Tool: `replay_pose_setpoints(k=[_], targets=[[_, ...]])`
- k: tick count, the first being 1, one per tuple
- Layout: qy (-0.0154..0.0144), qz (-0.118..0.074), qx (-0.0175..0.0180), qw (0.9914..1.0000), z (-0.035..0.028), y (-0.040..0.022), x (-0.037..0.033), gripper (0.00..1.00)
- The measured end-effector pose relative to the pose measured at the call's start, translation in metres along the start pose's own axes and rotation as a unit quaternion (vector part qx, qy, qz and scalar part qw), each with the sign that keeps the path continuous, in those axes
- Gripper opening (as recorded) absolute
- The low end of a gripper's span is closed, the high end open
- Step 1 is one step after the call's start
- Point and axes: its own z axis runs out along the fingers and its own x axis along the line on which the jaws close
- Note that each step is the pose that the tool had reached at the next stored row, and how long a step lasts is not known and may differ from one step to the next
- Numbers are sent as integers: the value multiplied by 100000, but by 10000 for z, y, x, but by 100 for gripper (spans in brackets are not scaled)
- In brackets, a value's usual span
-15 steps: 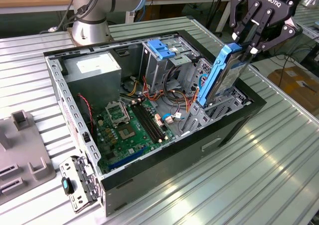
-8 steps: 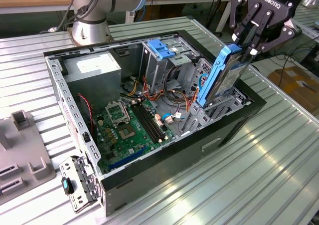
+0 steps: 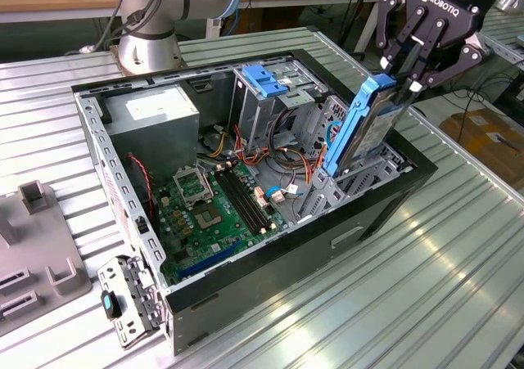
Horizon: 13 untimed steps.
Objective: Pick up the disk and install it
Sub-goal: 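Insert the disk into the insertion slot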
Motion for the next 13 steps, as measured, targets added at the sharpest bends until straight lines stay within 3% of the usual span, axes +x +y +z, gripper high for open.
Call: replay_pose_setpoints(k=[3,13], targets=[[9,-1,-3,100000,36,0,0,35],[1,0,0,100000,242,-1,-1,35]])
